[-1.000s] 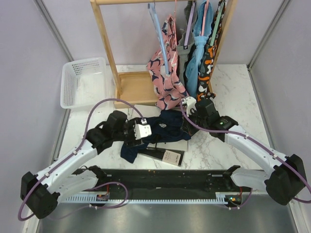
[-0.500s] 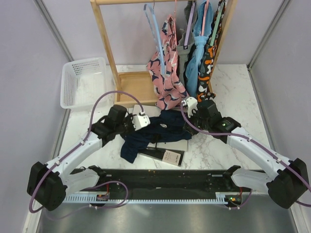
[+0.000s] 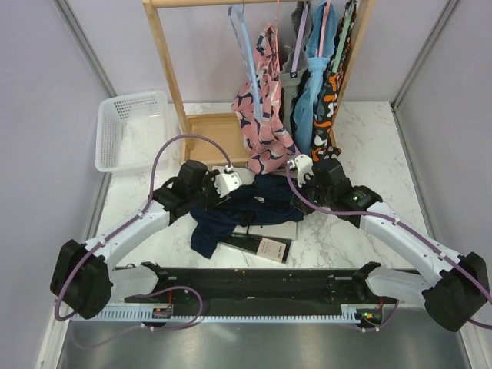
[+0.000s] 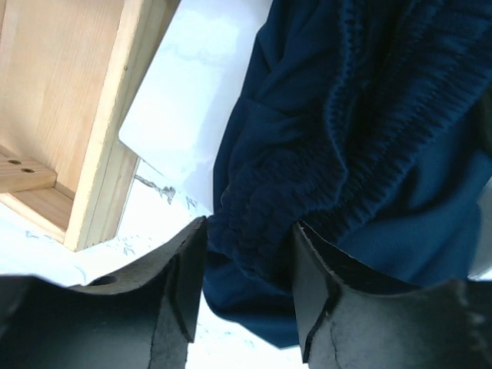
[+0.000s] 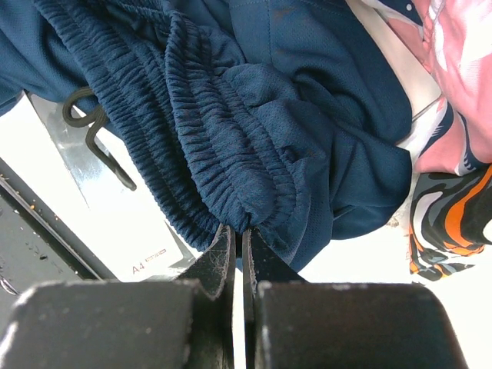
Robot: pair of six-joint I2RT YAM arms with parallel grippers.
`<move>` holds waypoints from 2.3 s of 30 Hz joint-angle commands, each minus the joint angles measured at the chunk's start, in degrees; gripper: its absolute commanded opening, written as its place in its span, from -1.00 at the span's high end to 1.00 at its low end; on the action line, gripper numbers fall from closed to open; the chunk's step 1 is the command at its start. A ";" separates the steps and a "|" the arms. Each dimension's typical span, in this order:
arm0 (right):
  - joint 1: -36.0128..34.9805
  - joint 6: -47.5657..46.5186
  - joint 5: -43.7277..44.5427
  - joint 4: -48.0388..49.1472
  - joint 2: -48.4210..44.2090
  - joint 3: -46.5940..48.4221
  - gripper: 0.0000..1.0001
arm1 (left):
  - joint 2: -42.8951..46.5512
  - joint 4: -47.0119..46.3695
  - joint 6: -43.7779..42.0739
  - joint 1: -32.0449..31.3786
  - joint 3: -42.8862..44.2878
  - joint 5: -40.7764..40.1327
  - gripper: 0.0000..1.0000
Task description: Place the shorts on the hanger
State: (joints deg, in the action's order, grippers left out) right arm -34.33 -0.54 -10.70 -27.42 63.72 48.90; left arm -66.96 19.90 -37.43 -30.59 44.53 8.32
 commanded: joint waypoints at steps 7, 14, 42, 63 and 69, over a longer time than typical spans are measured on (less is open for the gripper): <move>0.14 -3.59 0.32 -10.35 -7.10 7.07 1.00 | 2.08 14.24 -0.27 1.23 8.34 1.55 0.91; 0.05 -9.39 10.26 -12.24 -8.36 5.87 1.00 | 1.05 35.74 -0.37 4.75 17.61 19.72 0.96; -0.65 -15.11 -6.34 -22.85 -2.47 29.65 -0.85 | 2.52 27.12 13.43 4.66 25.15 19.45 -0.58; -0.74 11.61 10.26 -3.09 35.31 84.59 -0.49 | 15.19 11.92 35.40 8.70 24.28 15.59 -0.99; -2.06 11.79 10.35 -1.67 38.84 85.66 -0.33 | 15.54 10.77 36.02 9.06 23.76 15.94 -0.99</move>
State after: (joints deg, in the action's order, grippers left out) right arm -35.33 9.82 -1.61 -33.06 101.89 131.28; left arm -51.99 33.71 -4.34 -21.82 68.53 24.08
